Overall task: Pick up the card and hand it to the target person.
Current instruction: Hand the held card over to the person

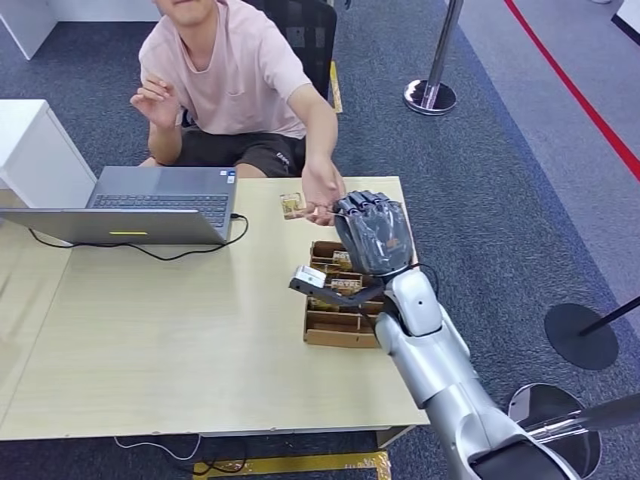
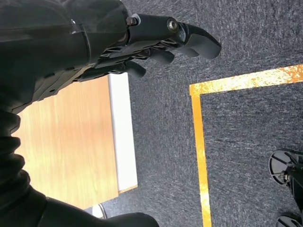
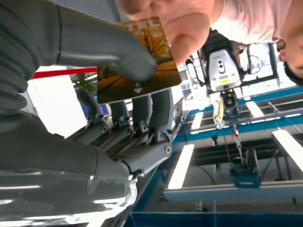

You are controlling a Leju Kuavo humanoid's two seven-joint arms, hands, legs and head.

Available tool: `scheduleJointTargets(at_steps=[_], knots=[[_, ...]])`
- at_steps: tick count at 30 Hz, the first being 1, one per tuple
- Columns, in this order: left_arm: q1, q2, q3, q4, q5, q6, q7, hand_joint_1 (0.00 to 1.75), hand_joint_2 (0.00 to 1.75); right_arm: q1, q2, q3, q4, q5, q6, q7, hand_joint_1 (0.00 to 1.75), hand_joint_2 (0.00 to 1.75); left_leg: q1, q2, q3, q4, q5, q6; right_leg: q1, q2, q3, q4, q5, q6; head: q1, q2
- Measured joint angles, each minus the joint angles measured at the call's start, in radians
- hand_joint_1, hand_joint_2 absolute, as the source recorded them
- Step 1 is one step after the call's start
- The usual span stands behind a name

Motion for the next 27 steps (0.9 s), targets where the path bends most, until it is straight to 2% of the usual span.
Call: scheduleJointTargets(at_steps=[5,9,11,15,22,27], knots=[[0.0,0.0,0.0,0.0,-0.001,-0.006,0.006,0.0,1.75,-0.049,0.039,-0.03,0.102,0.04,0.0,0.046,1.38,1.75,0.0,0.0,0.0,0.0,0.0,0.0,0.0,0.0,0.0,0.0,0.0,0.0,0.0,0.0],[0.0,0.0,-0.001,0.0,-0.011,-0.013,0.005,0.0,1.75,-0.087,0.051,-0.036,0.171,0.061,-0.001,0.082,0.0,1.75,0.0,0.0,0.0,0.0,0.0,0.0,0.0,0.0,0.0,0.0,0.0,0.0,0.0,0.0],[0.0,0.0,-0.002,0.0,-0.016,-0.018,0.004,0.0,1.75,-0.101,0.053,-0.037,0.202,0.064,-0.001,0.092,0.0,1.75,0.0,0.0,0.0,0.0,0.001,0.0,0.0,0.0,0.0,0.0,0.0,0.0,0.0,0.0],[0.0,0.001,-0.01,0.0,-0.014,-0.013,-0.003,0.0,0.0,-0.125,0.054,-0.037,0.244,0.063,-0.001,0.101,0.0,1.75,0.0,0.0,0.0,0.0,0.001,0.0,0.0,0.0,0.0,0.0,0.001,-0.001,0.0,0.0],[0.0,0.001,-0.01,0.0,-0.01,-0.007,-0.003,0.0,0.0,-0.142,0.054,-0.037,0.278,0.047,-0.001,0.108,0.0,1.75,0.0,0.0,0.0,0.0,0.001,0.0,0.0,0.0,0.0,0.0,0.001,-0.001,0.0,0.0],[0.0,0.001,-0.01,0.0,-0.005,-0.002,0.003,0.0,0.0,-0.173,0.053,-0.064,0.32,-0.051,-0.001,0.092,0.0,1.75,0.0,0.0,0.0,0.0,0.001,0.0,0.0,0.0,-0.001,0.0,0.001,0.0,0.0,0.0]])
